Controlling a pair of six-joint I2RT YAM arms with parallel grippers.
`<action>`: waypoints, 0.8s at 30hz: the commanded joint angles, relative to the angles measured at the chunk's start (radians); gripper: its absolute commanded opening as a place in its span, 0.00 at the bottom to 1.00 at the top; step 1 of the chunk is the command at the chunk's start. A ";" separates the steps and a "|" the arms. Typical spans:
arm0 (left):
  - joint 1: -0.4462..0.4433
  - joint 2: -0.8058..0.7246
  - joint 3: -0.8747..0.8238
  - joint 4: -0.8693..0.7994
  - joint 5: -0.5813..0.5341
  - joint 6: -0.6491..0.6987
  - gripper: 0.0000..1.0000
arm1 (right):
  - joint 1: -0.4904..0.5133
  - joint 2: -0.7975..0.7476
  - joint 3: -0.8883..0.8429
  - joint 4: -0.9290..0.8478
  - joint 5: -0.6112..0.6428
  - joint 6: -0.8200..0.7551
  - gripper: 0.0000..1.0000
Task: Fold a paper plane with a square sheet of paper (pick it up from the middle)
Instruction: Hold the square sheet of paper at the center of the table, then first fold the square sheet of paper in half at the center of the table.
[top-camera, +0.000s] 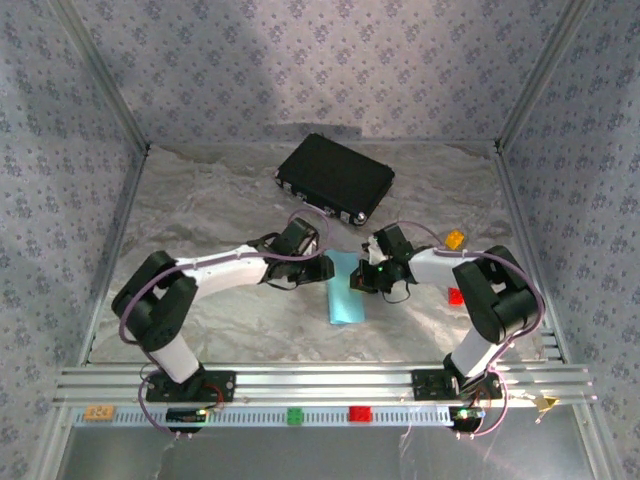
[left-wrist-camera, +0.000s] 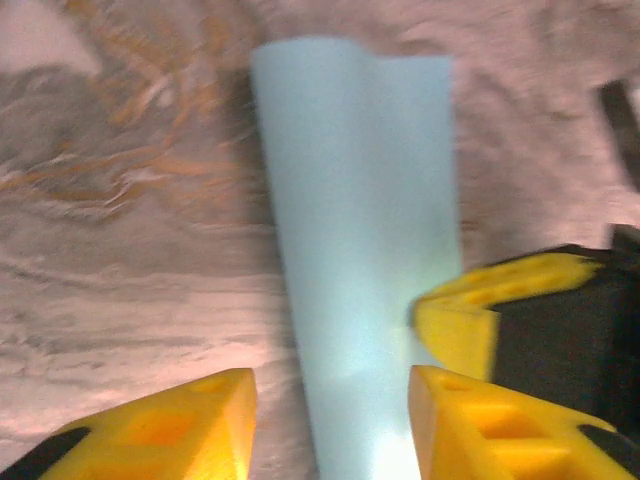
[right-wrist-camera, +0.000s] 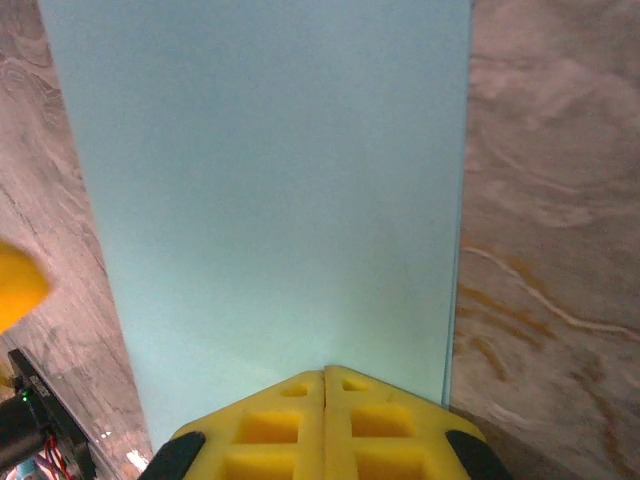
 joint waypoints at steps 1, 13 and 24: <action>0.010 -0.037 -0.039 0.150 0.098 -0.033 0.31 | -0.008 0.019 -0.039 -0.131 0.081 -0.035 0.00; 0.027 0.094 -0.074 0.376 0.270 -0.115 0.00 | -0.010 0.013 -0.061 -0.096 0.087 -0.009 0.00; 0.045 0.166 -0.098 0.395 0.287 -0.111 0.00 | -0.011 0.023 -0.063 -0.078 0.078 0.002 0.00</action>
